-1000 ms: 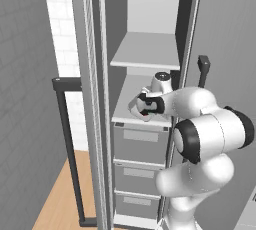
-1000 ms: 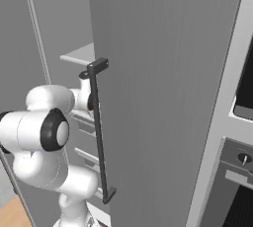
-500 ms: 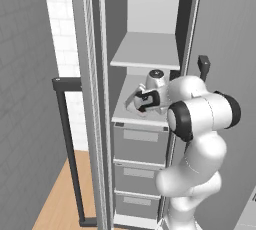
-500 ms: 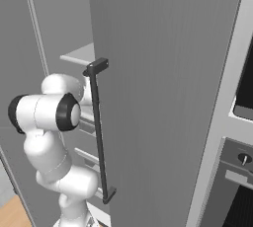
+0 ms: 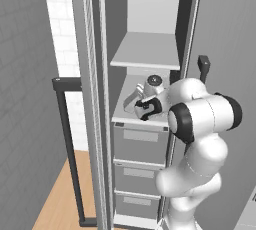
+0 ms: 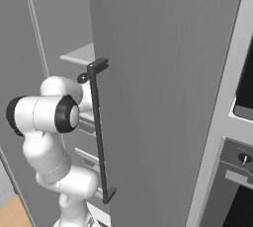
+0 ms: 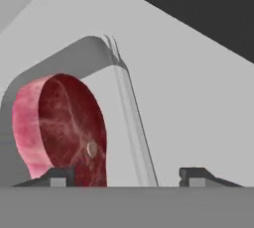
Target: Take the meat container that has the steak and place it on the second highest rack of the freezer. Then take the vegetable container that has the sweet potato and cucumber and place it on the highest rack of the freezer.
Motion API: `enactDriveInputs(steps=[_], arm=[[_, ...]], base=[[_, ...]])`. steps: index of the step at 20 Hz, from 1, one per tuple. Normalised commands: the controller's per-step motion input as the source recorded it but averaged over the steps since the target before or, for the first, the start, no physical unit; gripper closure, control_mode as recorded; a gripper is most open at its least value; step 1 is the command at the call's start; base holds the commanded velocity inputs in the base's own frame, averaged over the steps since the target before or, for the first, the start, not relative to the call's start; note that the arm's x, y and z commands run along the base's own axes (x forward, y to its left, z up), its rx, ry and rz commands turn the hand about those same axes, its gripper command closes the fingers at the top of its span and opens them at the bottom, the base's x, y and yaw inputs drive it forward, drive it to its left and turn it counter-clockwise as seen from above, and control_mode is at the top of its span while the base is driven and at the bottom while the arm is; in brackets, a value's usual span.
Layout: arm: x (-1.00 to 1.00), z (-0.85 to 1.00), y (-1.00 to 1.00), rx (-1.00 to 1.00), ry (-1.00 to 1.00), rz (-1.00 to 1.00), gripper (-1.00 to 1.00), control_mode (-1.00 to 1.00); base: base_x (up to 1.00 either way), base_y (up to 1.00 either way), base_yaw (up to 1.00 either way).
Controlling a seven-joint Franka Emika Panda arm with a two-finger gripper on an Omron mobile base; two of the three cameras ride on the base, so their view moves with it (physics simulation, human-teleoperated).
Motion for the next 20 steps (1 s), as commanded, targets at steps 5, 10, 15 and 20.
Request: enactDriveInputs(steps=[5,10,15,20], arm=[[-0.91,0.46,0.07,-0.03,-0.28,0.0,-1.0,-1.0],[-0.9,1.0,-0.11,0.02,0.05,-0.06,-1.0,-1.0],[-0.81,1.0,-0.01,0.03,0.15,-0.06,-1.0,-1.0],[-0.86,1.0,0.0,0.02,0.15,-0.03,-1.0,-1.0]], base=[[0.0,0.0,0.0],[0.0,0.0,0.0],[0.0,0.0,0.0],[0.0,0.0,0.0]])
